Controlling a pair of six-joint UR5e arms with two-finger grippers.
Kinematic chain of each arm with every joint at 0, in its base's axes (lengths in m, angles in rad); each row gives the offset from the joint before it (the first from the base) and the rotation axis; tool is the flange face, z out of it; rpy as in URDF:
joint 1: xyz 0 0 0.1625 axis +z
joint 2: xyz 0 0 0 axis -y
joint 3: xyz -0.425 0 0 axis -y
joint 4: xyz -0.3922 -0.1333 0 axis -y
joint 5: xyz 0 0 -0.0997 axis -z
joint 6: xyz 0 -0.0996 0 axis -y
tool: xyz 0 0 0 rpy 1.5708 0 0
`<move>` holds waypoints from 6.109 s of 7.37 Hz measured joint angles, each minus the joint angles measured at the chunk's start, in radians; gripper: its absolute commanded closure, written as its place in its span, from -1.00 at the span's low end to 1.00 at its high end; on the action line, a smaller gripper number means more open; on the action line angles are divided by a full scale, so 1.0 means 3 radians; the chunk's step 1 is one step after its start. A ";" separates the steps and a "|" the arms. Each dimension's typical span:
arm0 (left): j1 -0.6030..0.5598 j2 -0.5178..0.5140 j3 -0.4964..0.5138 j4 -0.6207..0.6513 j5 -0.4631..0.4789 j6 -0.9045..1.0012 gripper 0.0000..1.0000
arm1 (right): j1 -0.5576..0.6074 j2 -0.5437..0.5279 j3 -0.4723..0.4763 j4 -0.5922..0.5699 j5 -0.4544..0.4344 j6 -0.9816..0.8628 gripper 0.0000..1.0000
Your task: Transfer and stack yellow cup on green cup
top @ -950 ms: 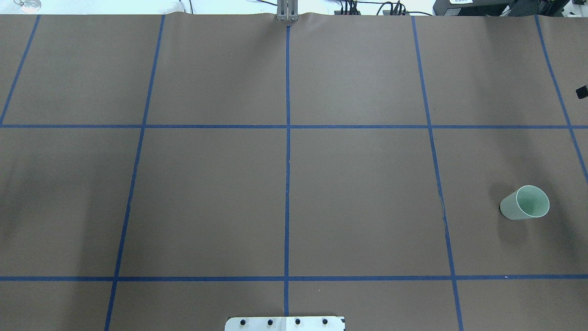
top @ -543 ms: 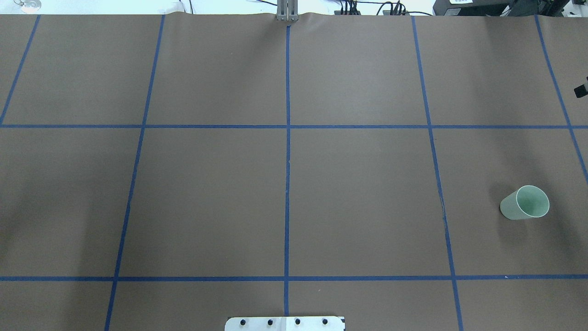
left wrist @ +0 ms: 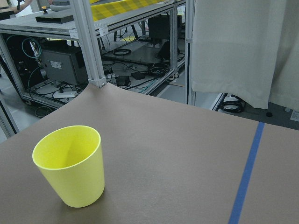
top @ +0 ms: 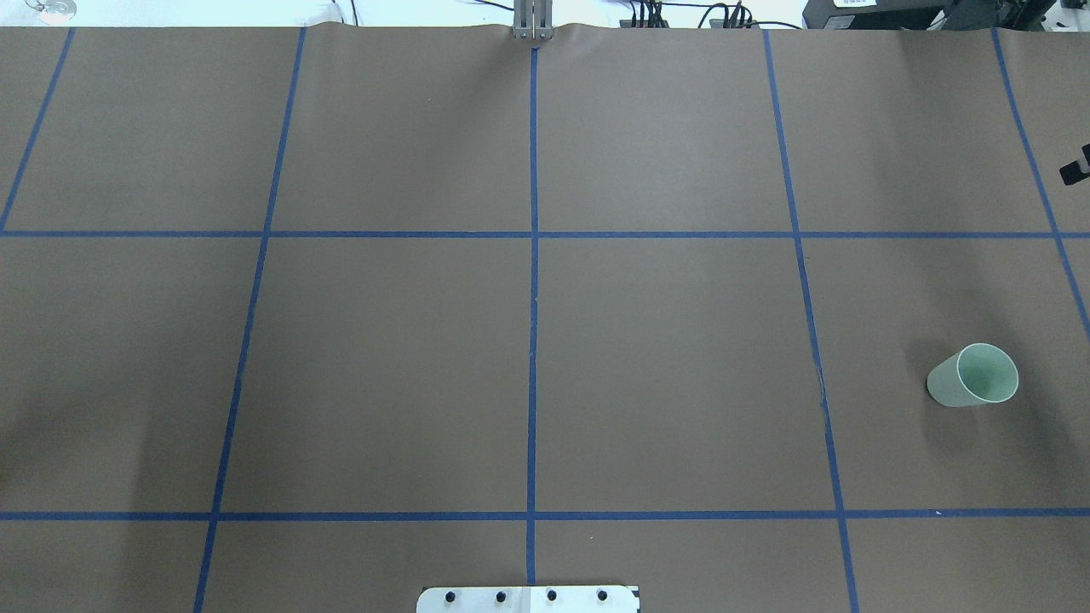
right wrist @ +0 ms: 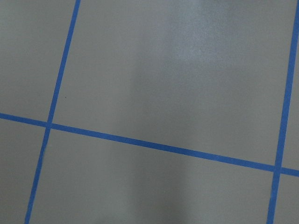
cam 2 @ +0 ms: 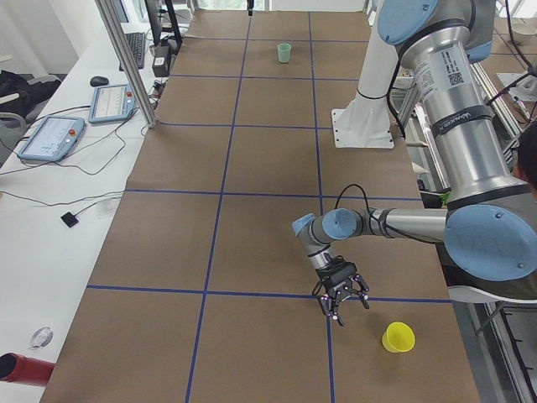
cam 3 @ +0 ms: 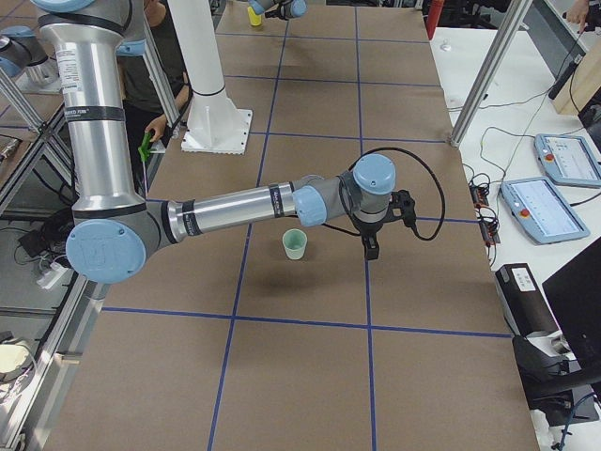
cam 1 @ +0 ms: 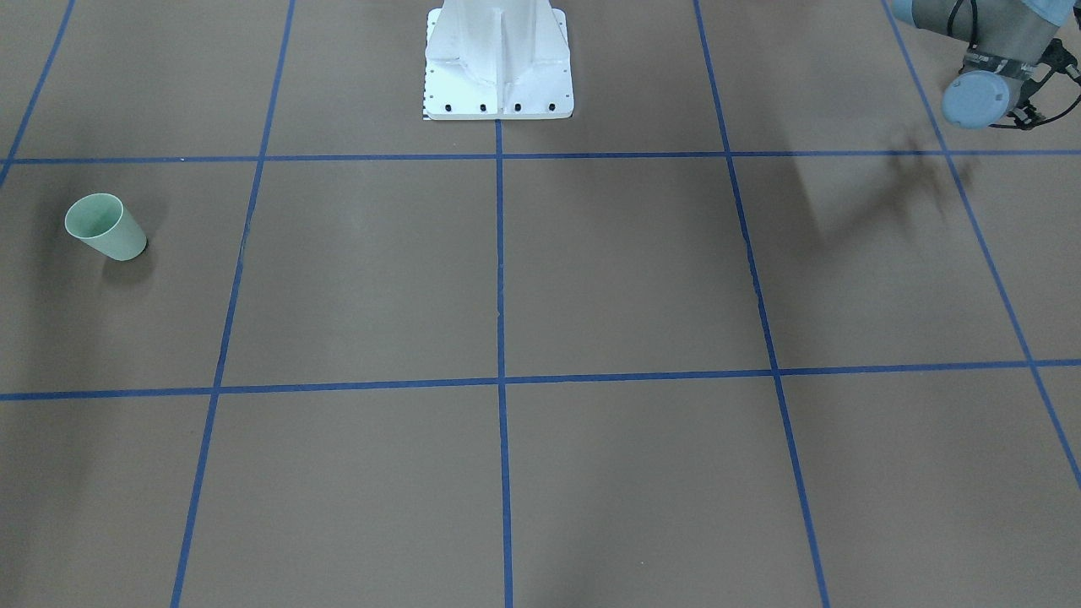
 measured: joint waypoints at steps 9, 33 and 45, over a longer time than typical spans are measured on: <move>0.0644 0.0014 0.0320 -0.0018 -0.0181 -0.0755 -0.88 | -0.0035 0.0001 -0.0013 0.0004 -0.0004 0.0027 -1.00; 0.1235 0.0473 0.0953 -0.0673 0.0558 -0.0551 0.52 | -0.0035 0.0019 0.0004 0.0005 0.0001 0.0044 -1.00; -0.0471 -0.0944 0.1283 -0.2649 0.3864 0.2869 0.51 | -0.0036 0.0029 -0.0121 0.0004 -0.0036 0.0061 -1.00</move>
